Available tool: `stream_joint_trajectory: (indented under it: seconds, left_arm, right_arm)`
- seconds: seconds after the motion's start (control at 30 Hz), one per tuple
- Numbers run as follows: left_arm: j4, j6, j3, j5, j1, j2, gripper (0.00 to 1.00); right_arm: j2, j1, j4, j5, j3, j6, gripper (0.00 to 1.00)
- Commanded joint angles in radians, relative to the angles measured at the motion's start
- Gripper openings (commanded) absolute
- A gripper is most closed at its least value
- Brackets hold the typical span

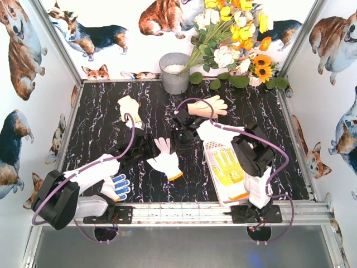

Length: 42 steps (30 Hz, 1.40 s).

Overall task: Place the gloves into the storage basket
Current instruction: Adjust the glove at the center of the board.

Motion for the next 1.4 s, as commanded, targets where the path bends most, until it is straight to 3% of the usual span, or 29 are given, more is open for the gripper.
stream_joint_trajectory:
  seconds: [0.0,0.23,0.57,1.03,1.23,1.37]
  left_arm:
    - [0.024,0.030,0.010,-0.016,0.020,0.044,0.47]
    - [0.070,0.053,0.005,-0.018,0.037,0.122,0.47]
    - [0.140,0.093,0.026,0.041,0.048,0.216,0.35]
    - [0.235,0.121,0.052,0.215,0.048,0.301,0.30]
    - [0.233,0.139,0.056,0.231,0.048,0.290,0.37]
    - [0.206,0.165,0.070,0.224,0.048,0.247,0.57]
  right_arm:
    - [0.045,-0.010,0.018,0.028,0.071,-0.034,0.43]
    - [0.087,-0.019,0.028,-0.016,0.071,-0.028,0.33]
    - [0.018,-0.018,0.051,-0.031,-0.070,0.007,0.00]
    - [-0.100,-0.004,0.062,0.047,-0.192,0.100,0.00]
    - [-0.159,-0.004,0.066,0.120,-0.232,0.134,0.00]
    - [-0.174,-0.003,0.065,0.128,-0.230,0.127,0.07]
